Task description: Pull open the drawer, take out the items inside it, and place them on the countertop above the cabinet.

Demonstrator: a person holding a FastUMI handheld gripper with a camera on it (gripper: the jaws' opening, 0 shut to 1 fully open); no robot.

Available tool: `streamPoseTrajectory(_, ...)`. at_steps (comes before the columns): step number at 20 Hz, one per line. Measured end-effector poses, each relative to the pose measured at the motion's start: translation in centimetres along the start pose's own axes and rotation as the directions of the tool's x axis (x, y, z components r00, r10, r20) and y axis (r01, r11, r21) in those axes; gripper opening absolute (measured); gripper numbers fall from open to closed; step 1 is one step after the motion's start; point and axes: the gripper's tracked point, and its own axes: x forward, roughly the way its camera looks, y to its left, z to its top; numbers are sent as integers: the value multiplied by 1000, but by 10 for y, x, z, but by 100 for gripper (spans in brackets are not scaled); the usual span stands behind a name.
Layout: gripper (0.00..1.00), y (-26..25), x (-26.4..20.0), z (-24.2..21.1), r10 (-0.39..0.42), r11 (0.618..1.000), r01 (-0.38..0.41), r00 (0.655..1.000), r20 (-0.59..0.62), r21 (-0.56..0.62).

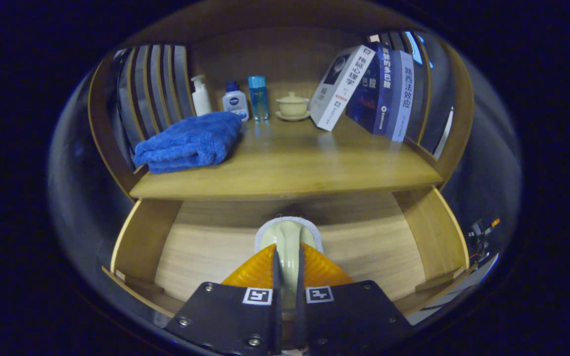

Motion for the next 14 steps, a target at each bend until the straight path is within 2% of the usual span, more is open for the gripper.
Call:
streamPoseTrajectory(6, 11, 13, -22, 34, 19, 1000, -18, 996, 92, -13)
streamPoseTrajectory(14, 11, 28, -28, 89, 44, 999, -42, 984, 171, -19)
